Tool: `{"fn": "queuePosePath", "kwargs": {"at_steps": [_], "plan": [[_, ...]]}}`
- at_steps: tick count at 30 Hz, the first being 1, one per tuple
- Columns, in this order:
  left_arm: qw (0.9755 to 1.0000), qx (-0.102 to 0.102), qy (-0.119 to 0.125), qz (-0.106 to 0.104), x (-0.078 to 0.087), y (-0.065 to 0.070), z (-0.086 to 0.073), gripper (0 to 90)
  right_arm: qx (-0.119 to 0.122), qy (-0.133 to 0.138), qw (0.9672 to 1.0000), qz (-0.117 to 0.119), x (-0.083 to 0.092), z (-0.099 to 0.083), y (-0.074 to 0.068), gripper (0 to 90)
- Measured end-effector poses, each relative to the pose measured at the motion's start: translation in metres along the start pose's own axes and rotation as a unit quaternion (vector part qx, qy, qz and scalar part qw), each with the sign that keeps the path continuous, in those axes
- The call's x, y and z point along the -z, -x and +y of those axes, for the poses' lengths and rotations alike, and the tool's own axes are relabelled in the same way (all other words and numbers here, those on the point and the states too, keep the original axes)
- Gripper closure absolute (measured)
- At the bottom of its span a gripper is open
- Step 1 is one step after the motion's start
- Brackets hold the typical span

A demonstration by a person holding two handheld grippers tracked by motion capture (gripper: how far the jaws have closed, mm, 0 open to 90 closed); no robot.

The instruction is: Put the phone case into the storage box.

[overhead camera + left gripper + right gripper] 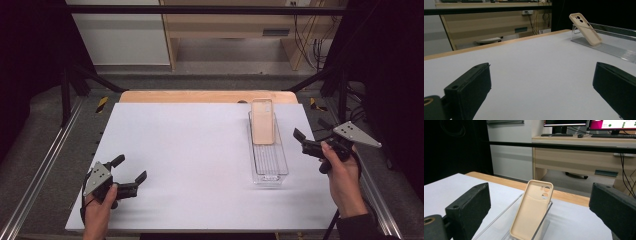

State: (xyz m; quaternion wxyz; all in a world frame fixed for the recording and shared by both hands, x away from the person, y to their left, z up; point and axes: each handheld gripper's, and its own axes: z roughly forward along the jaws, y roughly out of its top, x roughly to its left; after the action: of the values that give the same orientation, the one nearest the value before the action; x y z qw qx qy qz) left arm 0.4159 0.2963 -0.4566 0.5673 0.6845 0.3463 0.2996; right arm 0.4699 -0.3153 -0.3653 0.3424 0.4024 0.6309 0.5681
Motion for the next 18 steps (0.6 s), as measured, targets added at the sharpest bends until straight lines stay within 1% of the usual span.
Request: {"fn": "queuePosePath", "kwargs": {"at_steps": [12,15,18], "plan": [[0.9999,0.002,0.011,-0.002,0.002,0.001,0.002,1.6,0.01,0.014,0.9998,0.005,0.01,-0.007,-0.002,4.2],[0.9999,-0.004,0.012,-0.005,0.004,0.003,0.001,1.6,0.012,0.016,0.9998,0.006,0.012,-0.01,-0.001,4.2],[0.9999,-0.005,0.013,-0.005,0.006,0.004,0.001,1.6,0.011,0.02,0.9997,0.005,0.015,-0.013,-0.001,4.2]]}}
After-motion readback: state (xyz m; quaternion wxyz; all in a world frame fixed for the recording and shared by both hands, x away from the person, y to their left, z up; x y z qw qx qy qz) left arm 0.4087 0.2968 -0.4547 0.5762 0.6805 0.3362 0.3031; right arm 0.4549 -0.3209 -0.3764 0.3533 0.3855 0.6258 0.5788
